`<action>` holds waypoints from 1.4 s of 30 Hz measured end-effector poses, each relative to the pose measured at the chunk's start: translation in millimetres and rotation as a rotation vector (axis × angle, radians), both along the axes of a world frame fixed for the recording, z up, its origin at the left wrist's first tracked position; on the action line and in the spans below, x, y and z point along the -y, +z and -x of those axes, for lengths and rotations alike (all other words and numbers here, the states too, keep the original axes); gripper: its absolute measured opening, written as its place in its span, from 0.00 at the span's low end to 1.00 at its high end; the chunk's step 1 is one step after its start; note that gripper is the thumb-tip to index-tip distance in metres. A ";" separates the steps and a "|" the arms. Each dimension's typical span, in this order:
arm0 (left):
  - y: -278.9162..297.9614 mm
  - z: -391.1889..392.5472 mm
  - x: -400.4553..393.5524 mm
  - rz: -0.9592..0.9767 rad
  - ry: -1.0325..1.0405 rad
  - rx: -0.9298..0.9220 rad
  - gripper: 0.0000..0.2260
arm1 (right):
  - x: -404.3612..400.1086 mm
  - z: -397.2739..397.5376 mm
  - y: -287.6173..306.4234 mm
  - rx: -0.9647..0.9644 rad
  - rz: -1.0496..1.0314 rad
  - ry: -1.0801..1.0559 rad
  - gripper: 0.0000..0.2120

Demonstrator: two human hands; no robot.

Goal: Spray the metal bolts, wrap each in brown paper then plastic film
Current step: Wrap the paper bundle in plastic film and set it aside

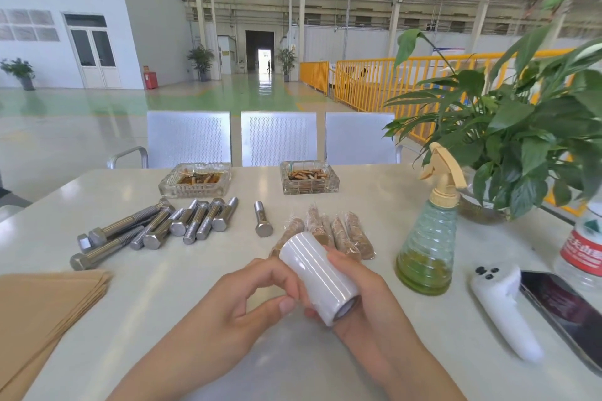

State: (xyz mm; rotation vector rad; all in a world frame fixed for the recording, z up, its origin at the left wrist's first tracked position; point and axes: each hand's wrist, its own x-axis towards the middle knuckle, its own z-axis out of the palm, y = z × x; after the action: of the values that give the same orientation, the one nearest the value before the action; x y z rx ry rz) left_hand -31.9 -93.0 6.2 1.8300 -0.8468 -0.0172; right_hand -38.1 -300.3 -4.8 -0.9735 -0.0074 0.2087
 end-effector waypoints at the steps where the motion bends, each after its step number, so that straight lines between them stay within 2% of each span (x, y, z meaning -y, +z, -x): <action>1: 1.0 0.2 -0.6 0.019 -0.033 -0.029 0.02 | 2.4 -0.7 -0.4 -0.052 -0.052 0.019 0.23; 4: 4.6 -0.7 -4.4 0.080 -0.083 -0.104 0.02 | 8.9 -1.6 1.1 -0.136 -0.199 0.092 0.24; 8: 4.3 -2.7 -10.3 0.058 -0.045 -0.069 0.08 | 14.0 -0.3 1.8 -0.133 -0.267 0.116 0.22; 12: 2.7 -2.4 -8.9 -0.048 0.156 0.096 0.09 | 15.9 -1.0 3.4 -0.119 -0.260 0.087 0.25; 15: 4.4 -3.5 -1.6 0.071 0.339 0.093 0.05 | 15.1 -0.4 7.6 -0.034 -0.243 0.068 0.15; 16: 4.9 -4.3 0.3 0.146 0.373 0.061 0.04 | 14.8 0.3 8.8 -0.015 -0.245 0.067 0.15; 18: 6.1 -5.9 1.5 0.306 0.443 -0.037 0.04 | 14.6 1.6 10.3 -0.001 -0.256 0.077 0.21; 20: 6.6 -8.9 1.1 0.396 0.475 -0.229 0.08 | 13.3 3.6 12.3 0.032 -0.218 0.115 0.24; 23: 0.9 -14.0 4.1 0.402 0.344 -0.558 0.17 | 10.2 4.8 13.5 0.047 -0.172 0.115 0.28; 25: -1.6 -14.2 7.2 0.465 0.232 -0.706 0.22 | 9.4 4.6 12.2 0.029 -0.171 0.104 0.31; 29: -0.5 -12.6 11.6 0.460 0.034 -0.769 0.25 | 8.4 7.1 13.6 0.041 -0.174 0.193 0.31; 32: -1.8 -14.3 8.5 0.592 -0.006 -0.844 0.21 | 9.1 6.9 14.1 -0.003 -0.163 0.166 0.36; 35: -1.1 -14.1 3.9 0.653 0.079 -0.820 0.09 | 9.1 7.2 17.7 0.000 -0.170 0.170 0.30; 37: 1.7 -14.0 0.1 0.654 0.176 -0.771 0.05 | 8.5 7.3 18.4 0.051 -0.168 0.196 0.25; 40: 6.6 -12.9 -7.4 0.616 0.295 -0.683 0.06 | 10.4 8.9 17.1 0.074 -0.223 0.209 0.20; 42: 7.3 -13.4 -12.0 0.520 0.348 -0.610 0.07 | 12.4 10.5 16.9 0.079 -0.281 0.221 0.21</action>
State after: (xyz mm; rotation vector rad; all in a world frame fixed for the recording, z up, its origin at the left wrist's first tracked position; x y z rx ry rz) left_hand -18.5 -81.0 13.4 1.3360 -0.0793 -0.1166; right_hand -48.6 -312.7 12.1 -0.6989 -0.2124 0.3626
